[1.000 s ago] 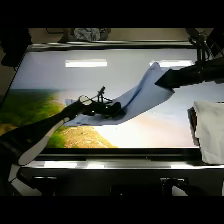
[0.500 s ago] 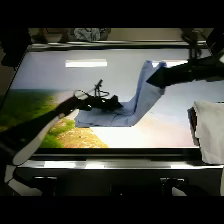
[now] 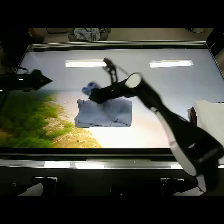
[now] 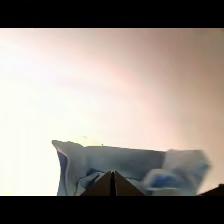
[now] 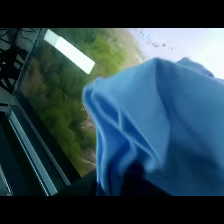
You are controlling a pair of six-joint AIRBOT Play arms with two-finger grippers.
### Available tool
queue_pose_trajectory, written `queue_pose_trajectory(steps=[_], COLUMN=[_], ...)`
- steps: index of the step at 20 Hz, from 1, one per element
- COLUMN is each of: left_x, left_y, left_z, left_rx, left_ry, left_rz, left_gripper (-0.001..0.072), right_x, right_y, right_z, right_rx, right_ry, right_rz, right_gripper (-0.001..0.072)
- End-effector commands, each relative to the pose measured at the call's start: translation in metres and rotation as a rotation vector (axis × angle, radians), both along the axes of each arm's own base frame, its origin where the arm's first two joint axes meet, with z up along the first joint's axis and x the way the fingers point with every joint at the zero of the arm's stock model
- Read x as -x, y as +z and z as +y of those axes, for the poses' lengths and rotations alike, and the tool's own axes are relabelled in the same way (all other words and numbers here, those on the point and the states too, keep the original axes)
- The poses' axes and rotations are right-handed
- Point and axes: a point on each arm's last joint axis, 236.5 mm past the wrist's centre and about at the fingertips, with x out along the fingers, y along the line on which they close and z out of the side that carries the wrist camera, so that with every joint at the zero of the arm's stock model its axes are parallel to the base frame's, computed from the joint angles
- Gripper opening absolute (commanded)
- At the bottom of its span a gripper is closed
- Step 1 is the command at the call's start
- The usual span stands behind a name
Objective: Fold the shirts.
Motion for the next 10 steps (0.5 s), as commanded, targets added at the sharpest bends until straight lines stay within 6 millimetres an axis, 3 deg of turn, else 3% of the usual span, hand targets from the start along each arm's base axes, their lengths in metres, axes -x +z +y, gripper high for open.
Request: queue_pose_trajectory(steps=[1, 3, 5, 7, 10], left_x=[0.024, 0.03, 0.032, 0.03, 0.03], left_y=[0.037, 0.041, 0.039, 0.039, 0.04], left_z=[0.042, 0.038, 0.037, 0.038, 0.038], left_rx=[-0.055, -0.059, -0.063, -0.079, -0.079], left_ry=[0.091, 0.076, 0.069, 0.06, 0.062], left_rz=[-0.07, -0.071, -0.066, -0.08, -0.082], left_gripper=[0.0035, 0.0035, 0.0035, 0.0035, 0.0035], right_x=[0.007, 0.001, -0.008, -0.023, -0.03], right_y=[-0.065, -0.065, -0.053, -0.049, -0.064], right_z=[0.054, 0.037, -0.016, -0.106, -0.277], right_rx=[-0.02, 0.014, 0.103, 0.302, 0.655], right_ry=[-0.042, -0.025, 0.039, 0.059, -0.038], right_rz=[0.08, 0.062, 0.014, -0.033, 0.073], right_gripper=[0.0699, 0.0718, 0.0717, 0.0717, 0.0717])
